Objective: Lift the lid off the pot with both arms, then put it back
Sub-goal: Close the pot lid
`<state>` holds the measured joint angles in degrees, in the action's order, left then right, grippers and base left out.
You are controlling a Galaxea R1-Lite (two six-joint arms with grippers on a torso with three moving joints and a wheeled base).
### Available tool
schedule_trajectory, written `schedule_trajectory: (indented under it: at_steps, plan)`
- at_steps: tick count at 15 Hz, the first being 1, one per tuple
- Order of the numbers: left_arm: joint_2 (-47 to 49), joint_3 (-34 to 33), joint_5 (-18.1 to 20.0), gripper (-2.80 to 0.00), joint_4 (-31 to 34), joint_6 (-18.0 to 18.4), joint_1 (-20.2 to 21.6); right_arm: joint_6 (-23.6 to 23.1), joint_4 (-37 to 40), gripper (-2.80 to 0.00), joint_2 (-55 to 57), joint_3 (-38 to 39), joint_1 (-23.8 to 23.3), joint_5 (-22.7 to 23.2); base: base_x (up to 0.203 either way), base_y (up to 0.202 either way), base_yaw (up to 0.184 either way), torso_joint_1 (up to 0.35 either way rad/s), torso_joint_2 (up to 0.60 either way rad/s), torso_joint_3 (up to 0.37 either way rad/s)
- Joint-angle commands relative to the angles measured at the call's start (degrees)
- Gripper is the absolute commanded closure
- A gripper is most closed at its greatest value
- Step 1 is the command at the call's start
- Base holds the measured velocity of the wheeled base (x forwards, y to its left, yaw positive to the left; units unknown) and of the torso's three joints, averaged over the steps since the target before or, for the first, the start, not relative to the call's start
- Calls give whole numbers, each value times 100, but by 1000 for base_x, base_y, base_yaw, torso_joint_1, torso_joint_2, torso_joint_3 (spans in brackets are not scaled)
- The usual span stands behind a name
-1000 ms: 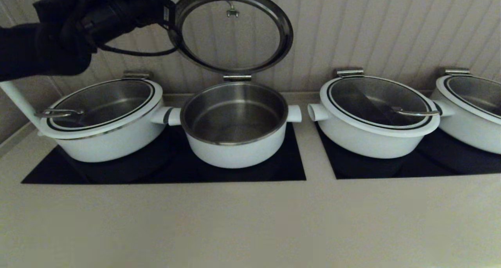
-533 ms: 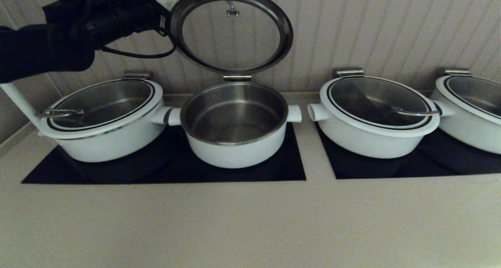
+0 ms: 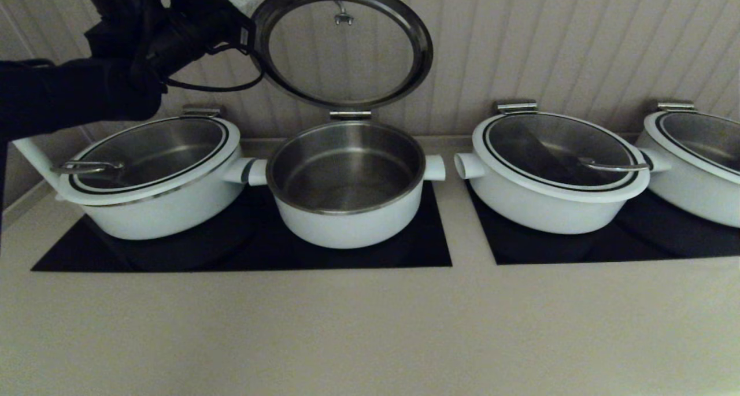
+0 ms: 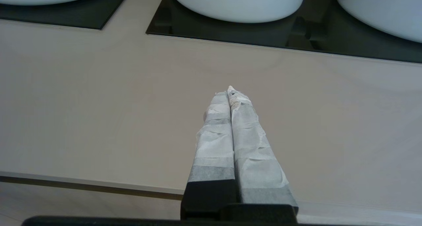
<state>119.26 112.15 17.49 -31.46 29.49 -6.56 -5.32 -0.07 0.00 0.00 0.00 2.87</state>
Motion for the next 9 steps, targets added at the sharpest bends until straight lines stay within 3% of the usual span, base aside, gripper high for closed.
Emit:
schedule_trajectory:
  at_steps: [1, 9]
  plan:
    - [149, -1, 8, 0, -155, 14, -3, -5, -1, 0, 9, 0, 0, 3, 0, 0, 0, 0, 0, 0]
    - [274, -1, 88, 0, -310, 0, -91, -5, -1, 0, 9, 0, 0, 3, 0, 0, 0, 0, 0, 0]
